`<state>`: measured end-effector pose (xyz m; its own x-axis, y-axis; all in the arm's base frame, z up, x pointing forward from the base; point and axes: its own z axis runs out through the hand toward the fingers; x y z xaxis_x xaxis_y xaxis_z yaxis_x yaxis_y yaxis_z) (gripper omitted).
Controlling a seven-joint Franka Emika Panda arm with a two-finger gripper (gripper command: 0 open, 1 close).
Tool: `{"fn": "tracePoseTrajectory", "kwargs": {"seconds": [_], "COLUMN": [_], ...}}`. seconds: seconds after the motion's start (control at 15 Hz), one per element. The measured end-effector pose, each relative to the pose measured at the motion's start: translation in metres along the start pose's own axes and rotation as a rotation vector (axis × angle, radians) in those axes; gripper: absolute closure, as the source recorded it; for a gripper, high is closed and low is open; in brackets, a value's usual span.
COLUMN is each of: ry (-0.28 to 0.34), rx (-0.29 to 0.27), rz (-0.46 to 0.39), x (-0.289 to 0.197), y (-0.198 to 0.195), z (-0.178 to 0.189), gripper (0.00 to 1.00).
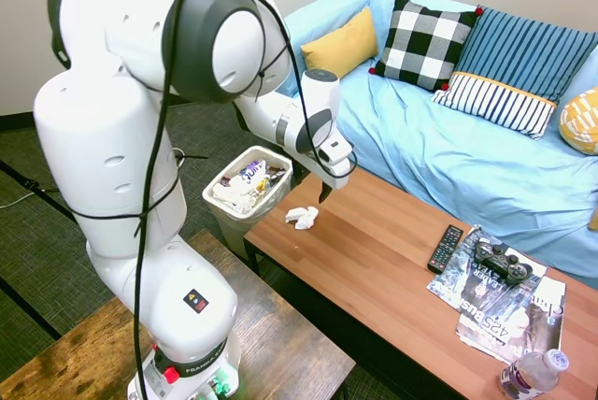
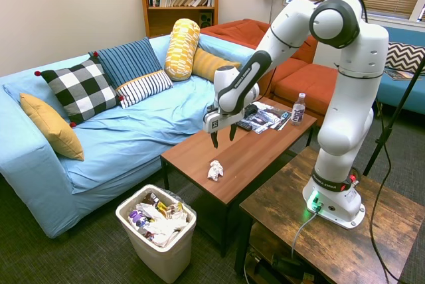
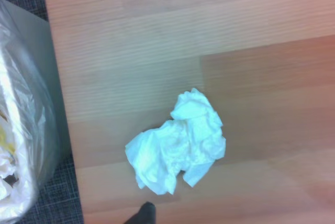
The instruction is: Throw the tissue in the trash bin
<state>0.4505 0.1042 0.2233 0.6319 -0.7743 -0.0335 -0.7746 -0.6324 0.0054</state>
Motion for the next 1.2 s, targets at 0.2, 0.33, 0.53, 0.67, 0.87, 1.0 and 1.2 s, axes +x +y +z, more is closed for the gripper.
{"fn": "tracePoseTrajectory", "kwargs": {"seconds": [0.2,0.33,0.53,0.67,0.87,1.0,1.2], "ry": [-0.007,-0.014,-0.025,-0.031,-0.045,-0.049,-0.055], "rx": [-0.027,-0.062,-0.1,-0.11,-0.118,-0.123,-0.125], "rz": [-0.004,-0.001,0.003,0.01,0.032,0.04,0.045], "x": [0.001,0.003,0.004,0.005,0.006,0.008,0.007], "y": [-0.021,-0.033,-0.043,-0.046,-0.046,-0.046,-0.047], "z": [0.042,0.072,0.106,0.117,0.127,0.132,0.136], "gripper": [0.0,0.0,0.0,0.0,1.0,1.0,1.0]}}
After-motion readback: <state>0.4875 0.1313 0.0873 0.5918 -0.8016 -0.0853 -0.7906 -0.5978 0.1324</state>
